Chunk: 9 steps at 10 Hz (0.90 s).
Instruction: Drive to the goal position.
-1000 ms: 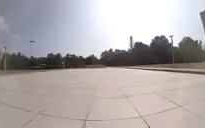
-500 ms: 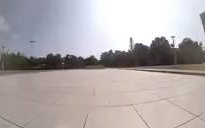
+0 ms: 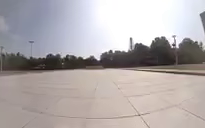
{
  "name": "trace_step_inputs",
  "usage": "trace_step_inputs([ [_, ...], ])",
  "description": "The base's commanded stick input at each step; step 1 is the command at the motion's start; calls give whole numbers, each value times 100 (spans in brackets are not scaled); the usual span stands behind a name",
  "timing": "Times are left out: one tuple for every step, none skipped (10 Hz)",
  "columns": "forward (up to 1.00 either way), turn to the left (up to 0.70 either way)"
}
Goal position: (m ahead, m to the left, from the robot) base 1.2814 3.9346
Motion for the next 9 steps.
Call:
trace_step_inputs([
  [70,0],
  [70,0],
  [70,0],
  [70,0],
  [70,0],
  [70,0],
  [70,0],
  [70,0],
  [70,0],
])
